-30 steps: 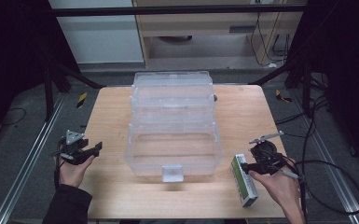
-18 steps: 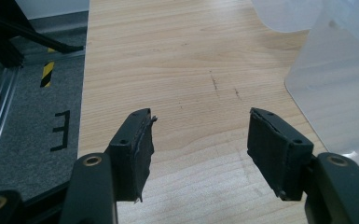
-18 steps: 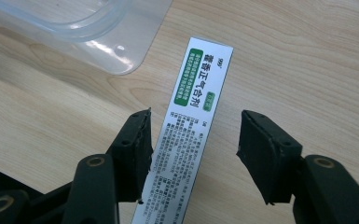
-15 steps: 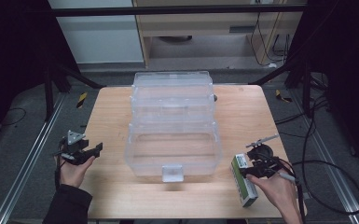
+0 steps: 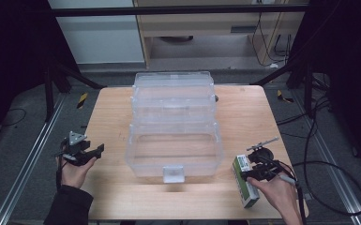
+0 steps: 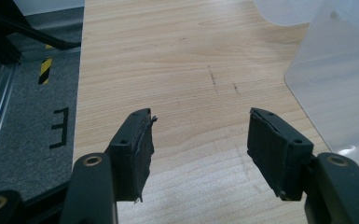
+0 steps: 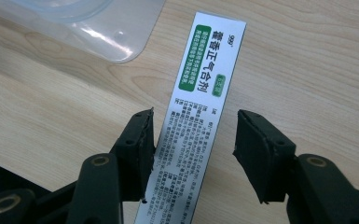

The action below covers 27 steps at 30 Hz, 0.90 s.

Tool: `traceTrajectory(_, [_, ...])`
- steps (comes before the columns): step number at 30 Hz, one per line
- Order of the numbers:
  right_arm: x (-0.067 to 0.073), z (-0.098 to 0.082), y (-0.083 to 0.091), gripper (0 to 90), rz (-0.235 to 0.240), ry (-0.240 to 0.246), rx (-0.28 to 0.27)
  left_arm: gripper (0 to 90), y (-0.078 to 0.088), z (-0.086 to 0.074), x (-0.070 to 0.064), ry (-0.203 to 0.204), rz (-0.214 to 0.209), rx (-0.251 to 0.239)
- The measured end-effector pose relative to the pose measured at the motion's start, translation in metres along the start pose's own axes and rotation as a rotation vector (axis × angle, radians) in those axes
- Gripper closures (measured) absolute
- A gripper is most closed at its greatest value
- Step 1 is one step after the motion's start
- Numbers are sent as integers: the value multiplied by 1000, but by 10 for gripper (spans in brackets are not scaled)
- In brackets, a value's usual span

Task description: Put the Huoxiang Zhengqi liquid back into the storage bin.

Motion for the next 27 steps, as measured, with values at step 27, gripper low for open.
traceTrajectory(27, [-2, -5, -5, 601, -37, 45, 87, 400, -1, -2, -1, -5, -4, 13])
Point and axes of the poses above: each handheld gripper's, and its own axes: y roughly backward along the jaws, z roughly out of its top, x roughly to its left, the point moved 9 cm from there along -y, roughly forward along the jaws, and after that the axes turned 7 degrees about -y, right-handed, at the moved point
